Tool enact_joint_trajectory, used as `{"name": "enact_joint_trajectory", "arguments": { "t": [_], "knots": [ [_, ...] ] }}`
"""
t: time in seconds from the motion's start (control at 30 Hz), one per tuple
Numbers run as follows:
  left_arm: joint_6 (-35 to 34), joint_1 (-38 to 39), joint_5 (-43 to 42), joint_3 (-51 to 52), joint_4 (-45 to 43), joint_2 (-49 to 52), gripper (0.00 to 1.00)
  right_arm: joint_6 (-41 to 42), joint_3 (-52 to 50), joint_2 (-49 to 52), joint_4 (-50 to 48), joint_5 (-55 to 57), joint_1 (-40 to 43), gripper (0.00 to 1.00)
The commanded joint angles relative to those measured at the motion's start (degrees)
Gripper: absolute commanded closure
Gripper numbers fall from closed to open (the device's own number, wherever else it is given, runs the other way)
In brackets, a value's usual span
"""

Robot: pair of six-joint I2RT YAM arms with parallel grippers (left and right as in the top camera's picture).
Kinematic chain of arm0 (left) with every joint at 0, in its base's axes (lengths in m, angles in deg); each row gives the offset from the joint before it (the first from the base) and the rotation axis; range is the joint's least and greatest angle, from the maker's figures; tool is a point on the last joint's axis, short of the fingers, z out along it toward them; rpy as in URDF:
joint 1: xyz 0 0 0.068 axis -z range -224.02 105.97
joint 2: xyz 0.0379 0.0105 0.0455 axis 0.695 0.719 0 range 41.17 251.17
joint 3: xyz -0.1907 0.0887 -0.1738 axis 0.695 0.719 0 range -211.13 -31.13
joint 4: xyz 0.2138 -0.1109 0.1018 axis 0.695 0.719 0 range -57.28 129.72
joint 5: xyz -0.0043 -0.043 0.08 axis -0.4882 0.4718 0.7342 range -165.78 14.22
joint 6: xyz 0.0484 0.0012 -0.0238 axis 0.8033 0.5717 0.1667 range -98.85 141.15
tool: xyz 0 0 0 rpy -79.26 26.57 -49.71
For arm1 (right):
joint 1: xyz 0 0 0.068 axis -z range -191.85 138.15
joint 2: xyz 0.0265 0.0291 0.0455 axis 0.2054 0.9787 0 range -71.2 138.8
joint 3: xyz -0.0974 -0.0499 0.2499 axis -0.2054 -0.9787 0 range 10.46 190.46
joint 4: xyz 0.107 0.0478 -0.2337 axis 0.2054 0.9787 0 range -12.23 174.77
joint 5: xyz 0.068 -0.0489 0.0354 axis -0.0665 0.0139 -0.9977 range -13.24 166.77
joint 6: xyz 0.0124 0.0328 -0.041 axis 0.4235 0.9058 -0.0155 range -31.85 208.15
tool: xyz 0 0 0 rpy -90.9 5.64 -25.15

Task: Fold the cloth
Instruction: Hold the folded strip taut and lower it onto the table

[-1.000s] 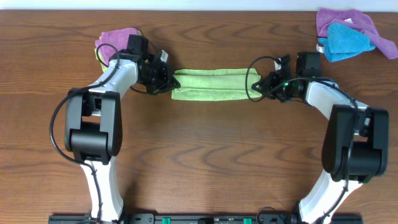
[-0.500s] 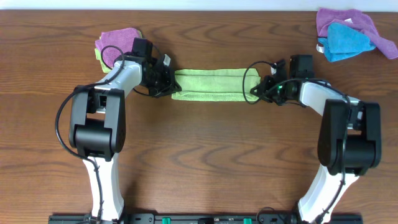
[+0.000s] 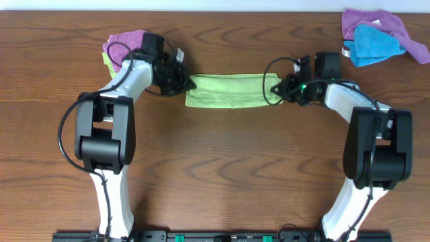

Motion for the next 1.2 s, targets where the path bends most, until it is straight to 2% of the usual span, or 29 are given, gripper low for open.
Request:
{"name": "enact_joint_trajectory", "arguments": {
  "t": [0.0,0.13,0.37,0.53,0.7,0.8,0.87,0.93,0.97,1.03,1.1,1.17],
  "knots": [
    [1.0,-0.6,1.7,-3.3,0.5,0.5,0.94,0.9,3.0,0.3,0.6,-0.3,0.0,0.99],
    [1.1,-0.6,6.4,-3.9,0.3,0.6,0.94,0.9,3.4,0.3,0.0,1.4,0.1,0.99],
    [1.5,-0.3,4.9,-3.9,1.4,2.2,0.94,1.2,3.4,0.3,0.5,-1.0,0.2,0.99],
    [1.5,-0.2,4.9,-3.9,1.7,2.2,0.94,4.2,4.0,0.3,0.3,-4.6,0.5,0.99],
    [2.4,-0.2,4.9,-3.9,2.2,2.2,0.94,9.9,4.3,0.3,-0.9,-13.2,1.6,0.99],
    [2.5,-0.2,4.9,-3.9,2.3,2.2,0.94,12.9,4.3,0.3,1.9,-7.6,2.1,0.99],
    [2.5,-0.2,4.9,-3.9,2.6,2.2,0.94,11.8,4.3,0.3,0.1,-13.0,2.4,0.99],
    [3.2,-0.2,4.9,-3.9,3.1,2.2,0.94,8.5,4.3,0.3,-7.1,-24.3,2.4,0.99],
    [3.5,-0.2,4.9,-3.9,3.3,2.2,0.94,10.0,4.3,0.3,-11.4,-28.1,2.4,0.99],
    [3.6,-0.2,4.9,-3.9,3.4,2.2,0.94,18.9,4.3,-0.1,-11.9,-21.4,2.4,0.98],
    [3.6,-0.2,4.9,-3.9,3.7,2.2,0.95,17.9,4.3,-0.8,-7.9,-14.2,2.3,0.99],
    [3.6,-0.2,4.9,-3.9,4.2,2.2,0.94,15.5,4.3,-0.8,-8.1,-16.8,2.3,0.99]
  ]
}}
